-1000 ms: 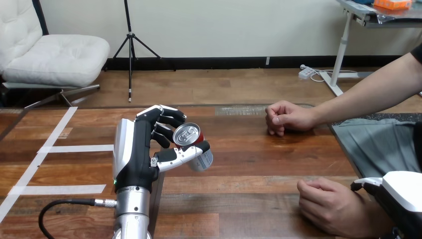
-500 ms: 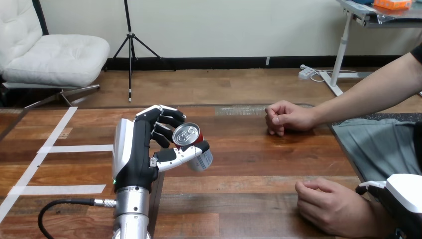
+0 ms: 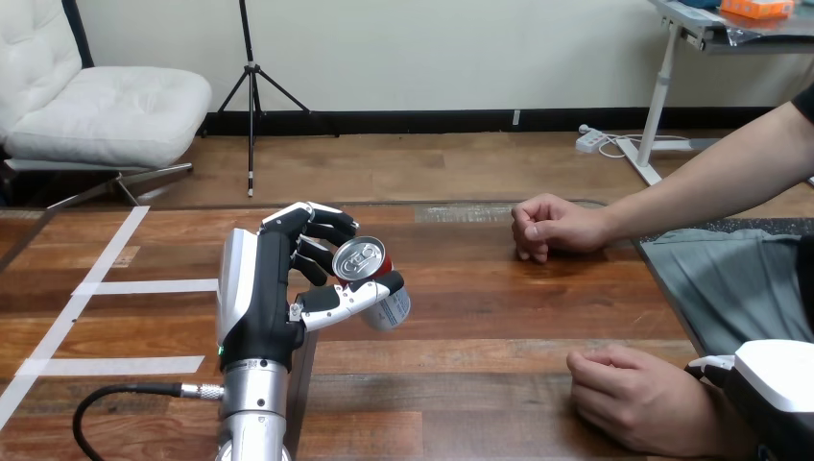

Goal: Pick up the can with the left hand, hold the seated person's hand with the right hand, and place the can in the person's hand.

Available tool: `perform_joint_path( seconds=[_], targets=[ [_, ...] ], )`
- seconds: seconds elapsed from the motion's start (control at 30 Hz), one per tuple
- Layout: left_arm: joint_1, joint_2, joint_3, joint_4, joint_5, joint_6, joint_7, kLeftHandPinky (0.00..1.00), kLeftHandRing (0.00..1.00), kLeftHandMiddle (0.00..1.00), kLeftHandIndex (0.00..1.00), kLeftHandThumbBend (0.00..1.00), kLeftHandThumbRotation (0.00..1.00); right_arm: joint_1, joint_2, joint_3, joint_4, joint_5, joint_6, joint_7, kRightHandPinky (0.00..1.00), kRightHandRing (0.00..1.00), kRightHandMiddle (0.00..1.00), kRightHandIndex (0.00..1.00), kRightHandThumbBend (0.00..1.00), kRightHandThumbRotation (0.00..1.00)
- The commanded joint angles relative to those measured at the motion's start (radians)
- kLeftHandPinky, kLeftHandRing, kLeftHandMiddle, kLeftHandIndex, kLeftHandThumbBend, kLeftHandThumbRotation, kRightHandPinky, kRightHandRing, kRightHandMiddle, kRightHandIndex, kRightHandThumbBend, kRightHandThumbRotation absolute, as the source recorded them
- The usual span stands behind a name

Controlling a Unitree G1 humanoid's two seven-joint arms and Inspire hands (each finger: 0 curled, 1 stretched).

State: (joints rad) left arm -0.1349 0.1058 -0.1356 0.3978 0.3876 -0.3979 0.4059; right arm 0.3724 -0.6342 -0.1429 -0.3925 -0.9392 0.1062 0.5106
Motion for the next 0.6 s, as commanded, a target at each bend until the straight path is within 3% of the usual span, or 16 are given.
perform_joint_path(
  seconds=[0.0,0.57],
  targets=[
    [-0.053,0.008,0.02,-0.069,0.003,-0.034,0.006,0.33,0.4,0.46,0.5,0.71,0.0,-0.059,-0.025,0.02,0.016,-0.018,0.017,-0.004,0.87,0.9,0.9,0.85,0.86,0.11],
    [-0.048,0.009,0.02,-0.08,0.002,-0.028,-0.001,0.34,0.4,0.47,0.5,0.71,0.0,-0.08,-0.02,0.043,0.048,-0.036,0.042,-0.013,0.86,0.89,0.89,0.85,0.82,0.14]
  ],
)
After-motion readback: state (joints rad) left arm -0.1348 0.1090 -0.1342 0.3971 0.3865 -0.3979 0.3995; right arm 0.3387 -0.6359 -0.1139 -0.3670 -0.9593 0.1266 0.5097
